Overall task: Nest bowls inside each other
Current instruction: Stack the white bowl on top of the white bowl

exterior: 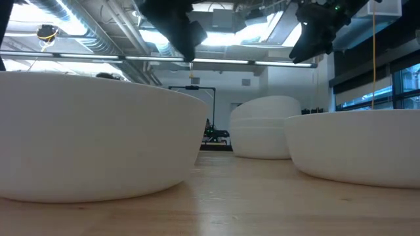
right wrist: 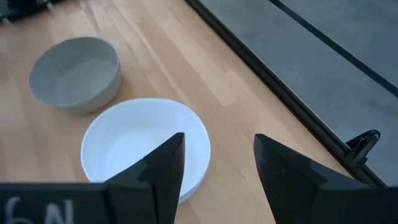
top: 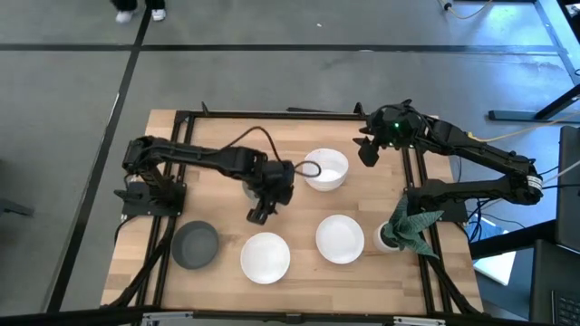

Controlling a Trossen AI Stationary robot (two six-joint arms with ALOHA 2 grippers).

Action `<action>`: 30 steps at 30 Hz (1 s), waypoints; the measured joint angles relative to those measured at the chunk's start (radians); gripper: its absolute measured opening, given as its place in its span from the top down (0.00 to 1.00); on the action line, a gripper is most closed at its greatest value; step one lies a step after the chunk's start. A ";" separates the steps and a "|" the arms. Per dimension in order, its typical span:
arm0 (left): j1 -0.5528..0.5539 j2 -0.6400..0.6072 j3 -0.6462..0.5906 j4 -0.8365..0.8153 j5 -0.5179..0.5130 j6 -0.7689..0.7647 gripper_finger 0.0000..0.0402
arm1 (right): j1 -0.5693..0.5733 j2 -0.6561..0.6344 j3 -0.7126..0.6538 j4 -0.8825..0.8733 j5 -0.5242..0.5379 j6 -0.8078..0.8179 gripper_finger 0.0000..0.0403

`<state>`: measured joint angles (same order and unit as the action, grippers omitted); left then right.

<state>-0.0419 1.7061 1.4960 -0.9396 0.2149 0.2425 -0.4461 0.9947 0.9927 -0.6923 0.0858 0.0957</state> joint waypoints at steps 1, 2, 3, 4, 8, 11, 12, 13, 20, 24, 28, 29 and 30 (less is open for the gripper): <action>-0.012 0.000 -0.011 -0.001 -0.001 -0.007 0.59 | 0.000 0.000 0.000 -0.002 -0.001 -0.015 0.52; -0.024 0.000 -0.022 -0.001 -0.001 -0.023 0.59 | 0.000 0.000 0.000 -0.006 -0.001 -0.023 0.52; -0.036 0.000 -0.033 0.006 -0.004 -0.041 0.59 | 0.000 0.000 0.000 -0.011 -0.001 -0.026 0.52; -0.050 0.000 -0.046 0.021 -0.009 -0.065 0.59 | 0.000 0.000 0.000 -0.017 -0.001 -0.027 0.52; -0.104 0.000 -0.091 0.066 -0.020 -0.150 0.59 | 0.000 0.000 0.000 -0.046 -0.001 -0.051 0.52; -0.141 0.000 -0.116 0.118 -0.024 -0.209 0.59 | 0.000 0.000 -0.001 -0.056 -0.001 -0.062 0.52; -0.153 0.000 -0.127 0.134 -0.033 -0.231 0.59 | 0.000 0.000 -0.001 -0.055 -0.001 -0.071 0.52; -0.163 0.000 -0.136 0.148 -0.046 -0.253 0.59 | 0.000 0.000 -0.001 -0.056 -0.001 -0.076 0.52; -0.214 0.017 -0.200 0.188 -0.120 -0.367 0.59 | 0.000 0.000 -0.001 -0.055 -0.005 -0.076 0.52; -0.223 0.040 -0.231 0.200 -0.145 -0.405 0.59 | 0.000 0.000 -0.001 -0.055 -0.011 -0.076 0.52; -0.227 0.061 -0.232 0.202 -0.198 -0.417 0.59 | 0.000 0.000 -0.001 -0.054 -0.032 -0.076 0.52; -0.226 0.068 -0.232 0.203 -0.197 -0.418 0.59 | 0.000 0.000 -0.001 -0.055 -0.036 -0.076 0.52; -0.223 0.077 -0.232 0.206 -0.197 -0.420 0.59 | 0.000 0.000 -0.001 -0.054 -0.037 -0.076 0.52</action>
<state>-0.2649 1.7831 1.2642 -0.7332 0.0179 -0.1774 -0.4461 0.9947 0.9920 -0.7467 0.0490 0.0200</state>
